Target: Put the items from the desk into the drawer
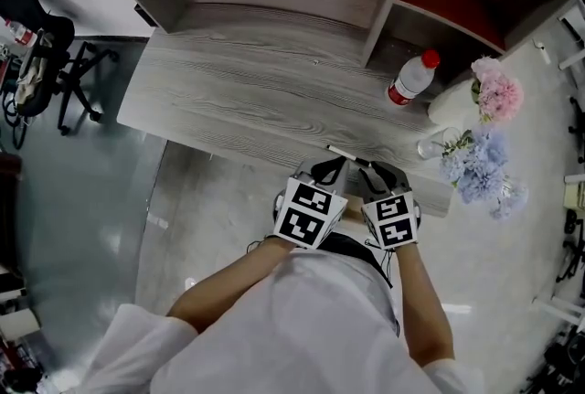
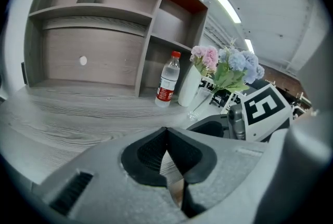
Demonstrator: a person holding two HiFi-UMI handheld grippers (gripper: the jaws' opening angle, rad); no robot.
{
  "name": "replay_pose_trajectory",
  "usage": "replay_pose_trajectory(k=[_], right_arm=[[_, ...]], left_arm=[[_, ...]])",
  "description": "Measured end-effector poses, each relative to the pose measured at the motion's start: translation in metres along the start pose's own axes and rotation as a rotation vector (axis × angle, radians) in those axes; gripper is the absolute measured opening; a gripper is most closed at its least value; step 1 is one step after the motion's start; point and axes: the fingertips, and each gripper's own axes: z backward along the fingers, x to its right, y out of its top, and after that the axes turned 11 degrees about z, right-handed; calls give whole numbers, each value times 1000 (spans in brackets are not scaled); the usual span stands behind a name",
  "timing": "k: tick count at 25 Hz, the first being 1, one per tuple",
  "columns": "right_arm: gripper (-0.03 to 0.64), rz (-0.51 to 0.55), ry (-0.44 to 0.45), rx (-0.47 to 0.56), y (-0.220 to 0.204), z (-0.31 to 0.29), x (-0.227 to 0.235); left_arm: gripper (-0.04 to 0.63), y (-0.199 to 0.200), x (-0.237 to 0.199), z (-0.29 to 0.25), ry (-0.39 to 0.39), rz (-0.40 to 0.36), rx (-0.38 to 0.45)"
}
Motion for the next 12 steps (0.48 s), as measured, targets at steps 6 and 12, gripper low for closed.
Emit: replay_pose_trajectory(k=[6, 12], right_arm=[[85, 23, 57, -17, -7, -17, 4], [80, 37, 100, -43, -16, -28, 6]], left_arm=[[3, 2, -8, -7, 24, 23, 6], [3, 5, -15, -9, 41, 36, 21]])
